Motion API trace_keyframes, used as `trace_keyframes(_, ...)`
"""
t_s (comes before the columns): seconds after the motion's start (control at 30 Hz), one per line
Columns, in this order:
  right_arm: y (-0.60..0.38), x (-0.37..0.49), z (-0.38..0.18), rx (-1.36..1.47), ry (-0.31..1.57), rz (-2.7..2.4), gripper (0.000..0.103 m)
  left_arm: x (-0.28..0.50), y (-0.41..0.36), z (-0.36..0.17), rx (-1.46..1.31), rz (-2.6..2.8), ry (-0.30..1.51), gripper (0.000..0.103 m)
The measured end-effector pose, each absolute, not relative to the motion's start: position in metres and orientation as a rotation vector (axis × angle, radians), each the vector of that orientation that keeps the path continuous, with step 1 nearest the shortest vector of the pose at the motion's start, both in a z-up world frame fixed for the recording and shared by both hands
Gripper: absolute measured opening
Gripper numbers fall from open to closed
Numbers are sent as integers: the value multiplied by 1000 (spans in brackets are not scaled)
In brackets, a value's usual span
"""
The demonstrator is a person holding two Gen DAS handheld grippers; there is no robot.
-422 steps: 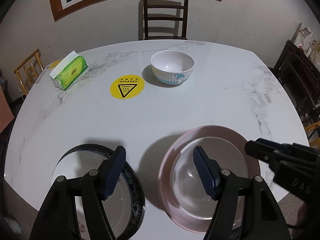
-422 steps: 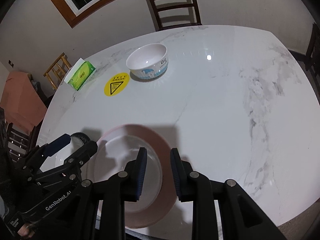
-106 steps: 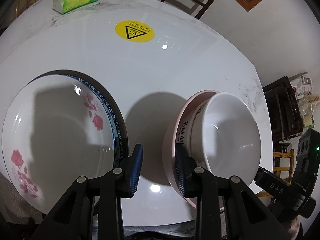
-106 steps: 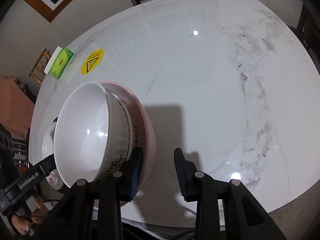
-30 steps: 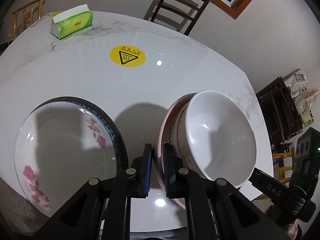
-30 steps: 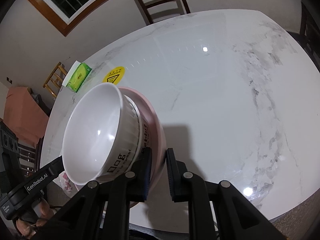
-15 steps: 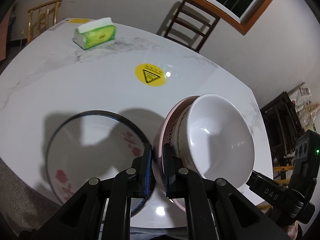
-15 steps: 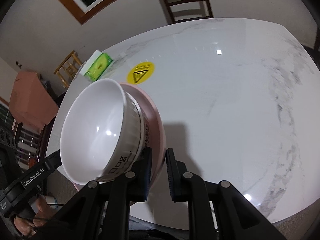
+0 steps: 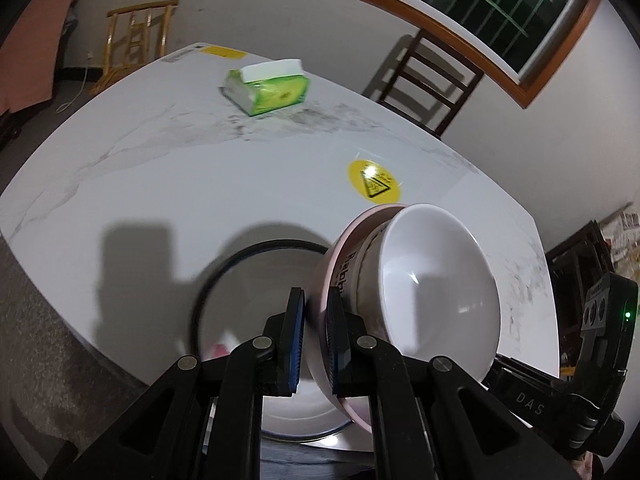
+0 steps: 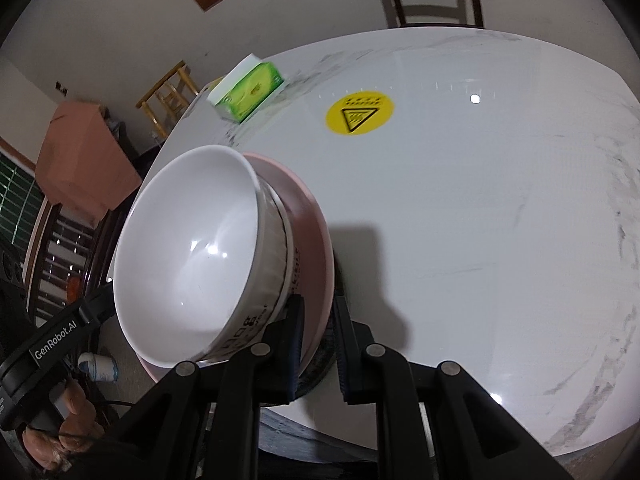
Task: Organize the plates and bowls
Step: 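Lower the bowl set onto the flowered plate stack with both tools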
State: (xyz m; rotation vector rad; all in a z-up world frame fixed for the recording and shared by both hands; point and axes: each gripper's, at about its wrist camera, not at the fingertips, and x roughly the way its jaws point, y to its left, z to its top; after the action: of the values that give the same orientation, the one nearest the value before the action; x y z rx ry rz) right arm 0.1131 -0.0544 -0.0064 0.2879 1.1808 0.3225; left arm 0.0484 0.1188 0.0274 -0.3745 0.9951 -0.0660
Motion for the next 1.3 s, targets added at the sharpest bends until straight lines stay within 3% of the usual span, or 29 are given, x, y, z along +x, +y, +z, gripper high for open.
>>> trace_keyframes(0.6,-15,119,-25,214,1255,326,15,43,156,-3,-442,-16,1046,5)
trace_keyframes(1.3,-4,115,-18,130,1187,318,18,43,162,-12,-454,-5,1061,5)
